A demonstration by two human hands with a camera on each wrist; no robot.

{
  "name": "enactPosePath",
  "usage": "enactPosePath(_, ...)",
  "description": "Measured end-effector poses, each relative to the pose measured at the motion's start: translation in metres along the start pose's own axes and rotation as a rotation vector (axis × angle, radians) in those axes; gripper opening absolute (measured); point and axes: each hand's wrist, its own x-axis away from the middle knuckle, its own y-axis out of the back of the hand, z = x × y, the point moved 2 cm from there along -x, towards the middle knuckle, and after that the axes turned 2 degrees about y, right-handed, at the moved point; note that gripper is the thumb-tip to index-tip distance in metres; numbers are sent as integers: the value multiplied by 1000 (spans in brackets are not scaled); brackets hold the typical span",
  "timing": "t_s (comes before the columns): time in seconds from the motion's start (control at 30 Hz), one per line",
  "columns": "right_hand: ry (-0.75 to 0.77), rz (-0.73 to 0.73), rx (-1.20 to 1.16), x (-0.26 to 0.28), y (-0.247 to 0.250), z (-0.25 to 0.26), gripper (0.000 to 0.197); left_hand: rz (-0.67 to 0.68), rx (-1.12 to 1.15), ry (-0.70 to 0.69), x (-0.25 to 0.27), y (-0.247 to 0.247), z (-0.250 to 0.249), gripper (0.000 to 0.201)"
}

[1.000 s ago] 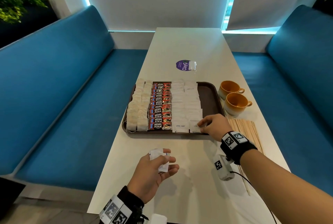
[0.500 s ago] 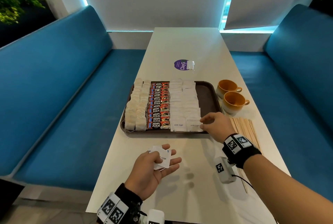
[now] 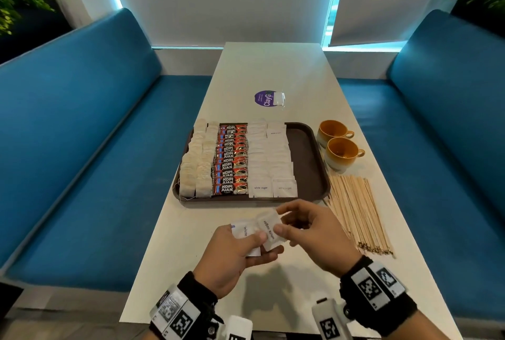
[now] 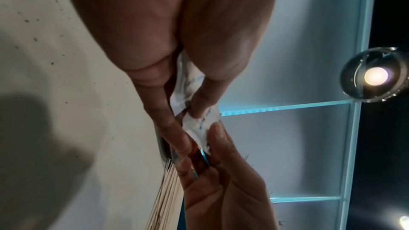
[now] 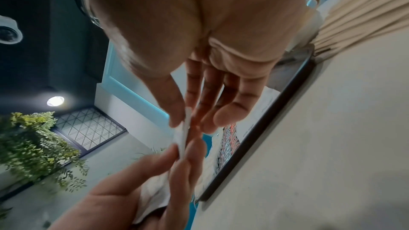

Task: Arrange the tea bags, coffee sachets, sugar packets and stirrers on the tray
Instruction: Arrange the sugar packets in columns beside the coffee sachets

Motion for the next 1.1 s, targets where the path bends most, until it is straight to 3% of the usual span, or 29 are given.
enactPosePath(0.17,-9,99,-18,6,-4,0,50,-114,-78,-54,-4,2,4,21)
enactPosePath(0.3,4,90,-93,5,-6,-1,30,-135,-119,-109,-8,5,6,10)
enactPosePath(0.37,-5,57,-156,4,-5,-4,22,-137,-94,-134,-8,4,3,16)
enactPosePath(0.5,-10,-8,-222,4,-6,-7,14,-75,-16,-104,-8,1,4,33)
enactPosePath(0.57,-17,-60,-208,3,-5,-9,13,-30,16,-91,-7,-2,9,32)
enactPosePath(0.67,-60,-112,-240,2,-3,-10,11,-105,65,-117,-9,-1,13,22)
enactPosePath(1.1,-137,-144,-372,-9,3,-17,37,-200,-145,-200,-29,6,3,26)
